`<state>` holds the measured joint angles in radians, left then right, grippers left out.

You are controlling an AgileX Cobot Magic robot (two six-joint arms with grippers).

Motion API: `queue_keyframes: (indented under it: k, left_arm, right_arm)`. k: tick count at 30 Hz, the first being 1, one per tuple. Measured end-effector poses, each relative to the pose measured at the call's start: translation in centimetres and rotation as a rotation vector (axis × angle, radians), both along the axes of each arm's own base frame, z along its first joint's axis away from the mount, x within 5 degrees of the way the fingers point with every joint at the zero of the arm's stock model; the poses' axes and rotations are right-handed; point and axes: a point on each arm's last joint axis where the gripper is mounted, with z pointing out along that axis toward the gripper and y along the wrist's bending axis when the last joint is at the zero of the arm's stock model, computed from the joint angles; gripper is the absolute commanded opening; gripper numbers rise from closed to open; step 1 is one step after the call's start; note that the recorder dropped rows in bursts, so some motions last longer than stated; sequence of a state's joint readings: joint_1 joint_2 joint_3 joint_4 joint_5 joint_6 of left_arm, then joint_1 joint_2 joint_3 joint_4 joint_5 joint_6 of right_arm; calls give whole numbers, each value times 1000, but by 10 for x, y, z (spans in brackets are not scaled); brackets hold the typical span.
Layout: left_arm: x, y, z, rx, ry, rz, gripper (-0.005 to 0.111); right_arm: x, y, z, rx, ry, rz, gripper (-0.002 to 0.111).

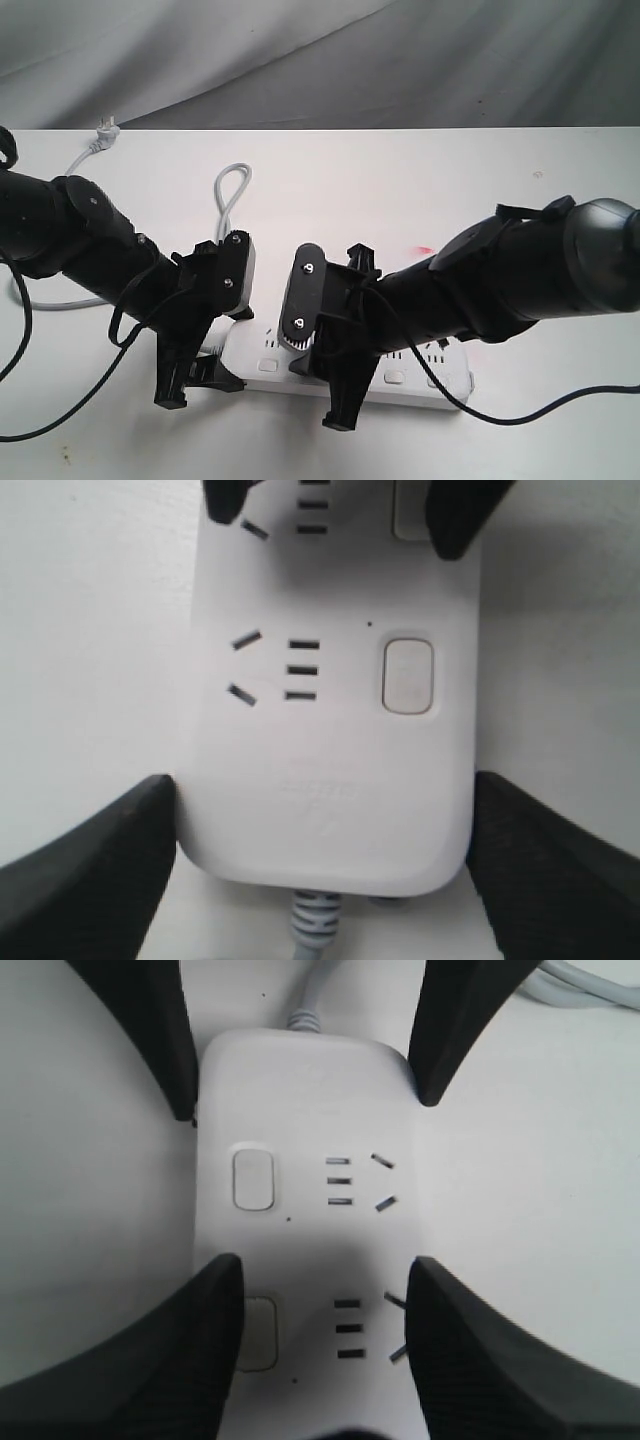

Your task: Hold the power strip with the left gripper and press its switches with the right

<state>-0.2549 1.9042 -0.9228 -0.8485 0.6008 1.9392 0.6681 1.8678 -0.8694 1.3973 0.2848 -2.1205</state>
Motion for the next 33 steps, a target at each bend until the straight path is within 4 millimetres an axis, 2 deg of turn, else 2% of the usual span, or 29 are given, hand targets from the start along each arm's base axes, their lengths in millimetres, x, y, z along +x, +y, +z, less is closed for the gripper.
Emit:
queue_keyframes:
  k: [33]
  left_arm:
    - [1, 0, 0, 1, -6, 7, 67]
  right_arm:
    - [2, 1, 3, 3, -18, -5, 47]
